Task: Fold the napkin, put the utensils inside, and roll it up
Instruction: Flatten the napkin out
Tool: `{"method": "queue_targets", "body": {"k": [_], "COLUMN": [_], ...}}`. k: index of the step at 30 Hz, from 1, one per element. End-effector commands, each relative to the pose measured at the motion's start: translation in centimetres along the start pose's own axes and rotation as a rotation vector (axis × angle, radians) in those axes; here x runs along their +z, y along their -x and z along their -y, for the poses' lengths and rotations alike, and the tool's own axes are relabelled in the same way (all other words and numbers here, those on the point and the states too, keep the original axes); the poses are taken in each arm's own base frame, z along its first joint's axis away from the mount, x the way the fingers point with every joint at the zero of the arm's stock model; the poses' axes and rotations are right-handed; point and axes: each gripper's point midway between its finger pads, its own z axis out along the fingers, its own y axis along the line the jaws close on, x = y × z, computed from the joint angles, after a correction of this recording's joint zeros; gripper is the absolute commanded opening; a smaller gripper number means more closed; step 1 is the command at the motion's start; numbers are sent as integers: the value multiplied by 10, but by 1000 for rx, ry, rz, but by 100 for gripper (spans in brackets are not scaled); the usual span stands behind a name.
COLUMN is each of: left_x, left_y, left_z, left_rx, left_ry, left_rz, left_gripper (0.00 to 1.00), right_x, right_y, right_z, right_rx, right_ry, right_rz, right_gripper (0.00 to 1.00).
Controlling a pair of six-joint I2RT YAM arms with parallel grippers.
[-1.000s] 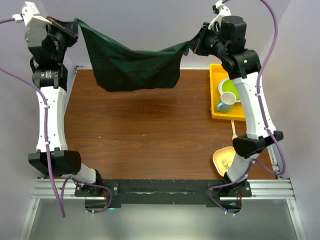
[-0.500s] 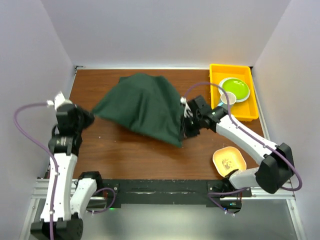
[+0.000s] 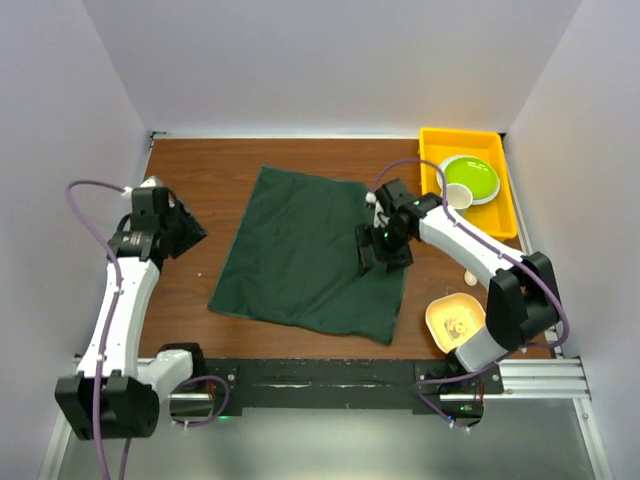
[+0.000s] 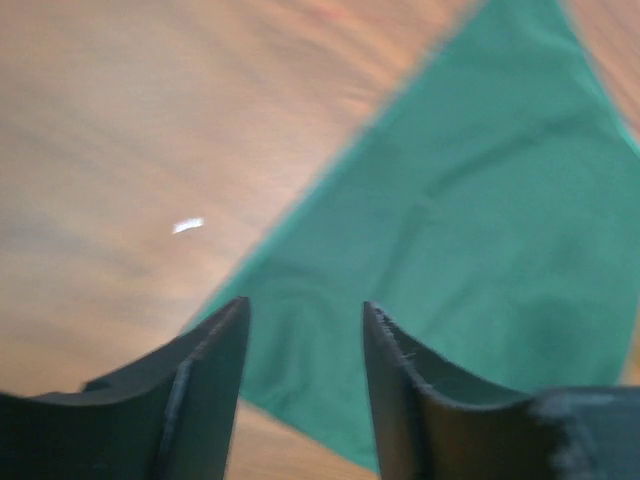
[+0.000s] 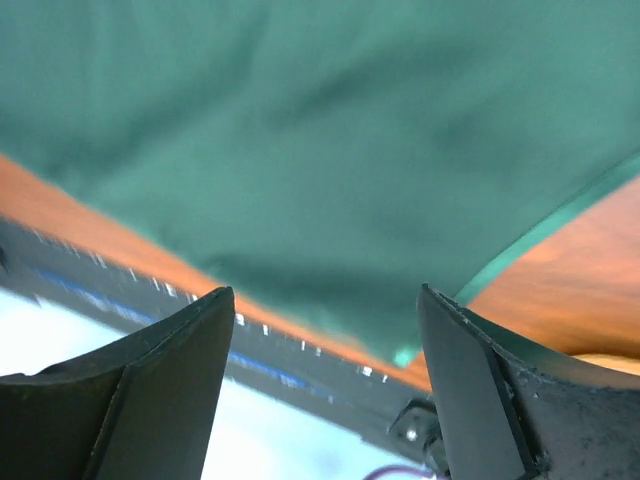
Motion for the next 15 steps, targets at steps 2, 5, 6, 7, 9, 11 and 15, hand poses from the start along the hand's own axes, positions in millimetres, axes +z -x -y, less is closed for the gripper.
{"method": "queue_targets", "body": {"k": [2,5,6,7,9,11,15], "left_x": [44,79,98,107,133,154,183], "left_y": [-47,-70,-84,-85,-88,-84,-83], "left_z": [96,125,128,141,150,159,156], "left_rx": [195,301,318,340,340,341,308], "left_ry": [-357,-356,-343,-371,-361,-336,-252], "left_rz": [-198,-284,-338,-326,-337,-345,-349], "left_gripper": [50,47,45,44,39,33,30], "right_x": [-19,-21,-21,-17,-11,1,13], "right_y": [67,103,112,126,139,155,174], "right_z": [37,50,53,57,60,60,63], "right_rx": [91,96,94,94,106,113,129], "right_ry": [-83,-134,-146,-164,-166,-164,-179], "right_rz": [120,168,182,192,194,186,192], "right_gripper": [79,79,79,79,79,77,70]}}
